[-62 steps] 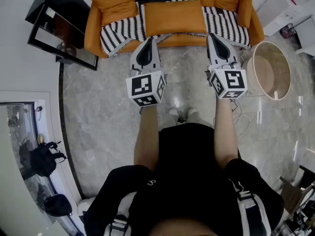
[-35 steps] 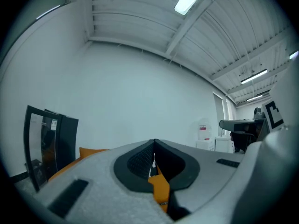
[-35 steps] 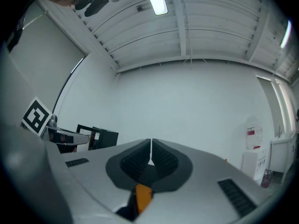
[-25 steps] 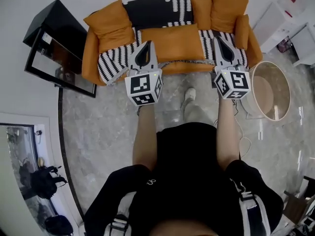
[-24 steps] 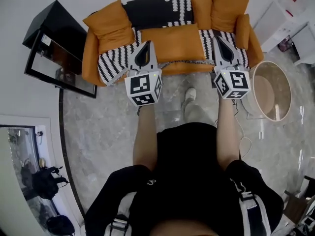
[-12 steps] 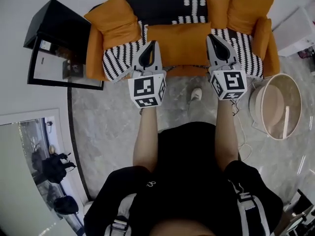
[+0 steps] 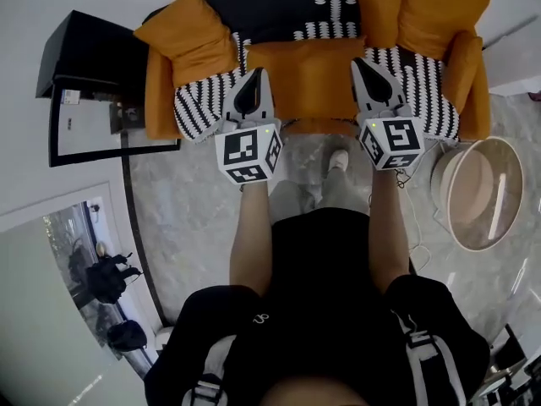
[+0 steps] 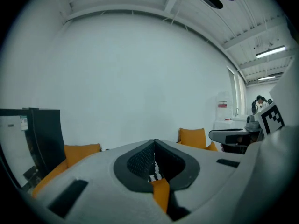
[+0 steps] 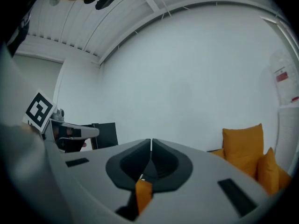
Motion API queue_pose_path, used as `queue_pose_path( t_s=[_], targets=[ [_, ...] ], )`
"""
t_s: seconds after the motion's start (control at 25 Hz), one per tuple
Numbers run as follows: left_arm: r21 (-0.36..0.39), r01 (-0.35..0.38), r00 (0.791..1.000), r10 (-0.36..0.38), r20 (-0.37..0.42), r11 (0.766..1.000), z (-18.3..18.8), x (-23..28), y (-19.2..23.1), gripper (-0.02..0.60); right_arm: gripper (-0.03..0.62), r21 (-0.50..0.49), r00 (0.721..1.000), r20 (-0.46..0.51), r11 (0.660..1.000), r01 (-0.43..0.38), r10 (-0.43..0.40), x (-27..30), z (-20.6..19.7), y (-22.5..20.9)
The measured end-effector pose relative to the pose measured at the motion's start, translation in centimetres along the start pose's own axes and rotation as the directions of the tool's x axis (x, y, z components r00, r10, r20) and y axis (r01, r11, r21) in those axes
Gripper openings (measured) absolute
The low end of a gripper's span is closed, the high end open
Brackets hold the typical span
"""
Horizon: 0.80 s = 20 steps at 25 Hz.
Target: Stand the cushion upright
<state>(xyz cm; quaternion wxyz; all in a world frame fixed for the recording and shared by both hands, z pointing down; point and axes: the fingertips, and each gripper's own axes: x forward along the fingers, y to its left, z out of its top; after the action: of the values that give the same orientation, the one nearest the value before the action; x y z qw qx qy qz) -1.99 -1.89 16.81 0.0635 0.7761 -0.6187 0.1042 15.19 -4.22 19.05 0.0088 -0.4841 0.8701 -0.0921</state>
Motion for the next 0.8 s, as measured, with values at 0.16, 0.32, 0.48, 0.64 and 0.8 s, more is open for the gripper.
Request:
queue_pose_path(
  t_s=[0.16,0.32,0.48,0.64,0.8],
  targets=[
    [-0.041,-0.025,0.998,0.022,-0.055,0.999,-2.9,1.3,1.3,0.009,0.012,0.021,0.998,-0.067,1.0,0.006,-0.005,1.1,-2.8,-1.5],
    [-0.072,-0.048,0.993,0.04,-0.109,0.996,-6.0,2.2,3.8,0.009,0.012,-0.003,0.993,-0.122,1.0,0.002,-0.002,2.0,-4.4,-1.7],
    [-0.126,-0.085,0.982,0.062,-0.176,0.988,-9.4,3.3,6.6,0.009,0.012,-0.003,0.983,-0.181,1.0,0.024,-0.024,2.8,-6.4,-2.9],
    [-0.149,-0.076,0.974,0.042,-0.221,0.986,-12.2,4.6,7.6,0.009,0.012,0.015,0.969,-0.243,0.999,0.052,-0.047,3.4,-9.6,-3.6],
    [-0.185,-0.049,0.959,-0.006,-0.284,0.982,-16.1,5.3,8.0,0.009,0.012,0.04,0.949,-0.309,0.996,0.075,-0.059,4.0,-13.6,-3.0]
  ],
)
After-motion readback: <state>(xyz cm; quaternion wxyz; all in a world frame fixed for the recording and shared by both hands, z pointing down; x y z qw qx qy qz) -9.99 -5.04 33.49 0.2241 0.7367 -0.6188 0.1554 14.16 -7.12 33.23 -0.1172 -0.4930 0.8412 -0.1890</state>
